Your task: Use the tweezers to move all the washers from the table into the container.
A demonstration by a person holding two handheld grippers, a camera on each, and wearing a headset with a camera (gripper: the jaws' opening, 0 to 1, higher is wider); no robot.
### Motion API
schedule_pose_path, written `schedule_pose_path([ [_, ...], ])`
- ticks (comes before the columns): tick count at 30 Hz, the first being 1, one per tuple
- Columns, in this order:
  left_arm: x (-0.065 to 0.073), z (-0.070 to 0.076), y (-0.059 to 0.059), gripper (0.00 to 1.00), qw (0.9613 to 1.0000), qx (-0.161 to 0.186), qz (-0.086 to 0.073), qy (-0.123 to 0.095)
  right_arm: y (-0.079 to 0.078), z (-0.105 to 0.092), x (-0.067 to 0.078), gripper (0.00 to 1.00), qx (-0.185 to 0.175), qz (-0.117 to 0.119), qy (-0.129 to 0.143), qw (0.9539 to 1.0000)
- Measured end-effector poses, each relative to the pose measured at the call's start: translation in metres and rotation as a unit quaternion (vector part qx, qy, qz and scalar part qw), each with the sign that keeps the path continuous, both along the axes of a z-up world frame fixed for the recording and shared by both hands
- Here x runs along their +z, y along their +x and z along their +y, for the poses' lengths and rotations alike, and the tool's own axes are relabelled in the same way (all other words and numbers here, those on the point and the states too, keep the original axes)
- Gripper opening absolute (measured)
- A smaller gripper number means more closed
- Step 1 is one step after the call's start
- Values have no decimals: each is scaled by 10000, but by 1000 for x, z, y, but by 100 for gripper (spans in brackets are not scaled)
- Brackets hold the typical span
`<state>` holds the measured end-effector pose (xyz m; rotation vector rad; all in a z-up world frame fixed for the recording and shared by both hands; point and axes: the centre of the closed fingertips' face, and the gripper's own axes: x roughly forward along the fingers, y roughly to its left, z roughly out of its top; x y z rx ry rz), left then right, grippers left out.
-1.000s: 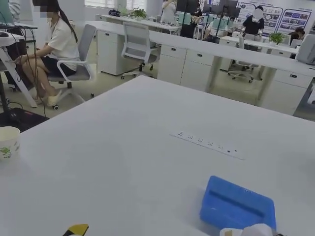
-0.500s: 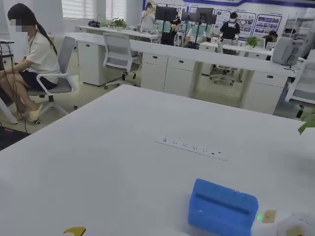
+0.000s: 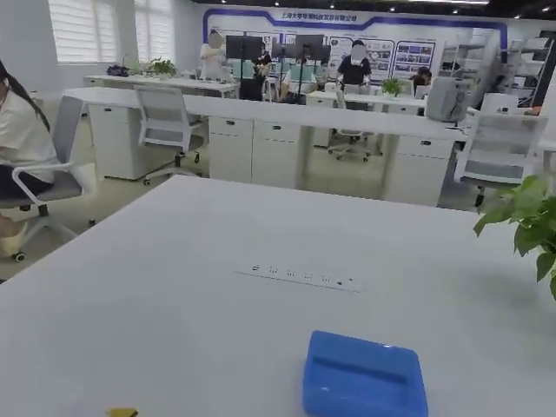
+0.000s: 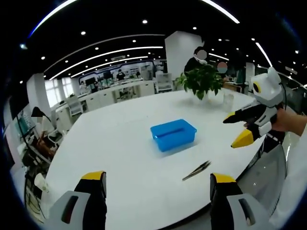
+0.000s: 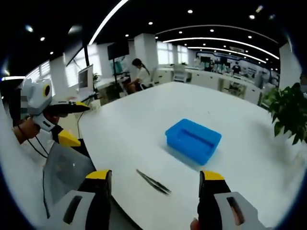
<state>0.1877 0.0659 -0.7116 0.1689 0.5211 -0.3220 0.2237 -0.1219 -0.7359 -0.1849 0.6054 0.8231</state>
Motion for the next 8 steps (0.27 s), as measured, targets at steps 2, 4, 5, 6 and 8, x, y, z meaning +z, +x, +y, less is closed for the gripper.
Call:
schedule_pose_path([
  [2, 0, 0, 0, 92, 10000, 25, 8, -94, -2, -11, -2, 78, -224, -102, -99, 9996],
  [4, 0, 1, 0, 94, 9999, 35, -1, -119, -6, -19, -3, 83, -404, -62, -32, 9992],
  [5, 0, 1, 0, 94, 9999, 38, 1, -111, -7, -21, -3, 85, -467, -45, 11, 9989],
  [6, -1, 3, 0, 94, 10000, 48, 4, -84, -8, -24, -3, 86, -542, -33, 57, 9985],
  [8, -2, 4, 0, 95, 10000, 54, 17, -44, -8, -29, -4, 90, -666, 3, 110, 9977],
])
